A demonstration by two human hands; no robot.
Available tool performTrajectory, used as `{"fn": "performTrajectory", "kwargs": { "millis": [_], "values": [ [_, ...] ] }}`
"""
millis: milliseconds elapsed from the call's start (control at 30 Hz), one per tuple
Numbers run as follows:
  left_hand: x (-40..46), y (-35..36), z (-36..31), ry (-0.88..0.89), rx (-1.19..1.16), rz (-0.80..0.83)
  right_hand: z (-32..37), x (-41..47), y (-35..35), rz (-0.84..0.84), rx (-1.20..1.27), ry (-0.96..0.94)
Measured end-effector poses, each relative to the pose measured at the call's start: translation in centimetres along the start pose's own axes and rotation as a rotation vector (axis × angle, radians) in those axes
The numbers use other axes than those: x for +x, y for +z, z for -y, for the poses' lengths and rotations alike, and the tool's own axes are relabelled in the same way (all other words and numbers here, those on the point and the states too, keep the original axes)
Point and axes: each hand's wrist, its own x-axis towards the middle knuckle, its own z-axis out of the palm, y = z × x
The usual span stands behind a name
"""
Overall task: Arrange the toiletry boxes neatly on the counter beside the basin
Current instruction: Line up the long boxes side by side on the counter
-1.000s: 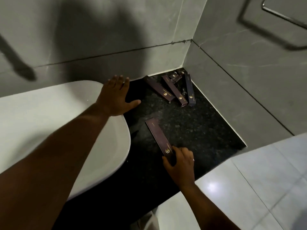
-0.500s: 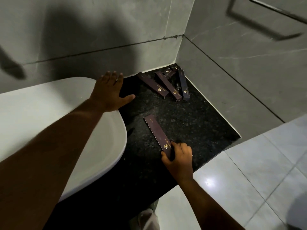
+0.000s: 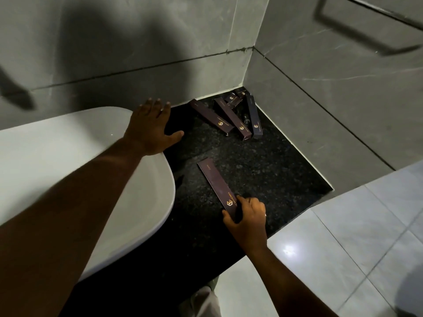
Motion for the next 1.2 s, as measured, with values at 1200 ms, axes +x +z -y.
{"fn": "performTrajectory", "kwargs": {
  "millis": [1200],
  "values": [
    [0.3, 1.2, 0.5, -0.018, 0.025, -0.023, 4.5, 23.0, 3.6, 0.072, -0.366, -0.23]
  ]
}}
